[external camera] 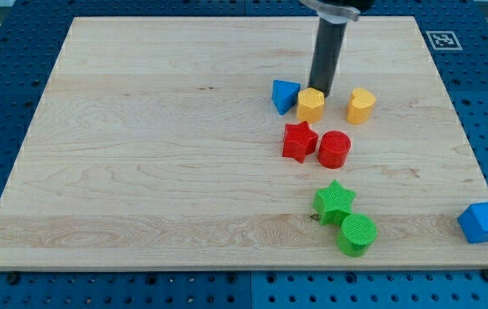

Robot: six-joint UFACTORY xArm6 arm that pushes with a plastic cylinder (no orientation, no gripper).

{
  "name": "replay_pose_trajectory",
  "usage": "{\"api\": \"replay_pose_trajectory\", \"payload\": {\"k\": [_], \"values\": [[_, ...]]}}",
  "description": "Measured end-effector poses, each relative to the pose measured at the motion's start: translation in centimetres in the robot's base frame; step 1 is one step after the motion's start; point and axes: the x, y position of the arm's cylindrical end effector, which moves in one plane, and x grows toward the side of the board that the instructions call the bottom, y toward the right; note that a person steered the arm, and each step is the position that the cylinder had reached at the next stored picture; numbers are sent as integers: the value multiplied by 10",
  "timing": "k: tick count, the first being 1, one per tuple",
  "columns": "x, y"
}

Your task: Move the yellow heart to the right of the red circle

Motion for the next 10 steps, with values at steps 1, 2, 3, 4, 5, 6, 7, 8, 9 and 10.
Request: {"api": "replay_pose_trajectory", "payload": {"k": [1, 2, 3, 4, 5, 6, 7, 8, 9, 10], "values": [[4, 14], [4, 23], [4, 26], [-3, 26], [-5, 27], [-2, 44], [14, 67], [42, 79], [67, 80], [78, 80]]}}
